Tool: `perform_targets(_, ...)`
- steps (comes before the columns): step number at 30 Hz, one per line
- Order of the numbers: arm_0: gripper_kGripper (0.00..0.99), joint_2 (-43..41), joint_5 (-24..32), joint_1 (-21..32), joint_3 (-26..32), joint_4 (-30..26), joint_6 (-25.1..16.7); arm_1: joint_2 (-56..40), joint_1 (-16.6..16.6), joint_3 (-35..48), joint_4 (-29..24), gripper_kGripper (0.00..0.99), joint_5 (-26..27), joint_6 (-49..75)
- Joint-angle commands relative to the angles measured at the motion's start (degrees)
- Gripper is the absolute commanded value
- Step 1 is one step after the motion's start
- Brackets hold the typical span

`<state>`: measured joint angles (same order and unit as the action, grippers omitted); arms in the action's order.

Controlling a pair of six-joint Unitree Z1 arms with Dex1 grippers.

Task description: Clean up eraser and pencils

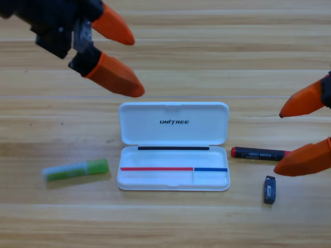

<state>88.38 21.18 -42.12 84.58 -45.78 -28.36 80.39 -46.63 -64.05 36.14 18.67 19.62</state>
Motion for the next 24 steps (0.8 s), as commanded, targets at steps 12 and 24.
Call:
perform_targets(12, 0.99, 1.7, 0.3, -3.2, -5.3, 1.6, -2.9, 1.0, -1.4, -0.1, 0.0, 0.989, -7.6, -5.1)
perform_targets(24, 0.959, -2.1, -20.4, -3.1, -2.6, -2.6, -11.8, 14.7, -1.1, -10.0, 15.4, 0.988, -14.6, -27.7)
